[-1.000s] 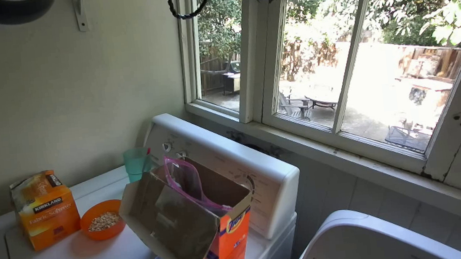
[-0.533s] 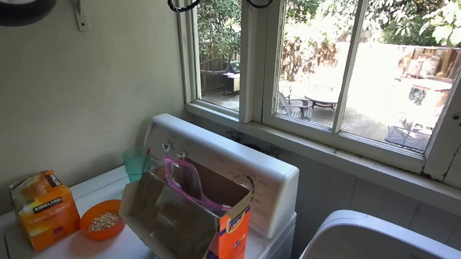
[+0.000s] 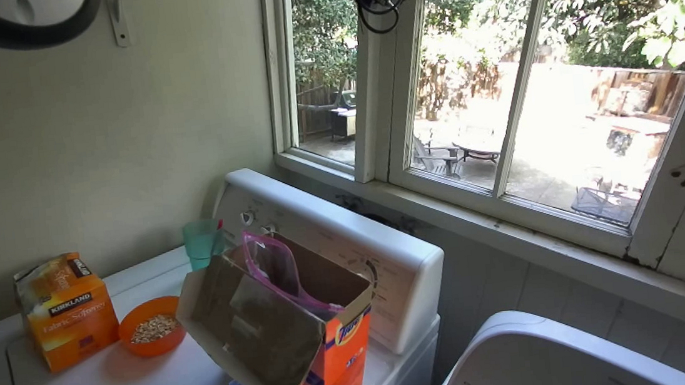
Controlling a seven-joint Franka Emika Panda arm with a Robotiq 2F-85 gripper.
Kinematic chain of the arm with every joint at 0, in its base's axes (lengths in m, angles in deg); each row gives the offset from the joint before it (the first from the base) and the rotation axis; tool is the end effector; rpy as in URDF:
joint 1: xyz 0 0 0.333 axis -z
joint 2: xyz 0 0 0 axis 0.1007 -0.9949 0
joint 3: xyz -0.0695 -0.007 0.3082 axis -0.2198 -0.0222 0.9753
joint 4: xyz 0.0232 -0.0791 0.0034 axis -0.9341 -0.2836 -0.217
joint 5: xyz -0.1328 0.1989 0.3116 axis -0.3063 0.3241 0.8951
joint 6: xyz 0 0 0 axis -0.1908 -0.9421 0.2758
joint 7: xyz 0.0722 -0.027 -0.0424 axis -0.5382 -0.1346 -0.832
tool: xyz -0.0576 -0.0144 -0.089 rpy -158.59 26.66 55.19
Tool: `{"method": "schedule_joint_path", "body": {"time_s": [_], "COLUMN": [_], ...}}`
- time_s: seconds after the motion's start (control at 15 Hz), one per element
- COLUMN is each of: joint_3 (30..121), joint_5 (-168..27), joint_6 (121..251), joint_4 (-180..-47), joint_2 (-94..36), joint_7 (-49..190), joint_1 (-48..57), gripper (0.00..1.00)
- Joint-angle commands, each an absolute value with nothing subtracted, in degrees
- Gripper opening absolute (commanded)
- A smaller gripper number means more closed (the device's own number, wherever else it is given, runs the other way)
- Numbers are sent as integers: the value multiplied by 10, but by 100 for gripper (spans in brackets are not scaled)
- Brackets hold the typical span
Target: Partially open the window
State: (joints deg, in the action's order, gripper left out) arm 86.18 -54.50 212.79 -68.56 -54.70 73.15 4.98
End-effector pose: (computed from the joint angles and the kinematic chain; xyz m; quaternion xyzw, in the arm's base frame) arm 0.7831 0.0457 0.6495 -0.7977 0.0973 -0.5637 0.1907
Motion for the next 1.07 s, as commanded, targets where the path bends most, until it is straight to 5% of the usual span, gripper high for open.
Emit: {"method": "schedule_joint_path", "body": {"time_s": [0.0,1.0], "joint_3": [935,1277], "joint_5": [-485,-329], "joint_6": [2174,2355], "joint_4": [-729,-1043], "joint_2": [-531,-402], "joint_7": [717,656], "joint_1": [61,301], "gripper": [3,3]}}
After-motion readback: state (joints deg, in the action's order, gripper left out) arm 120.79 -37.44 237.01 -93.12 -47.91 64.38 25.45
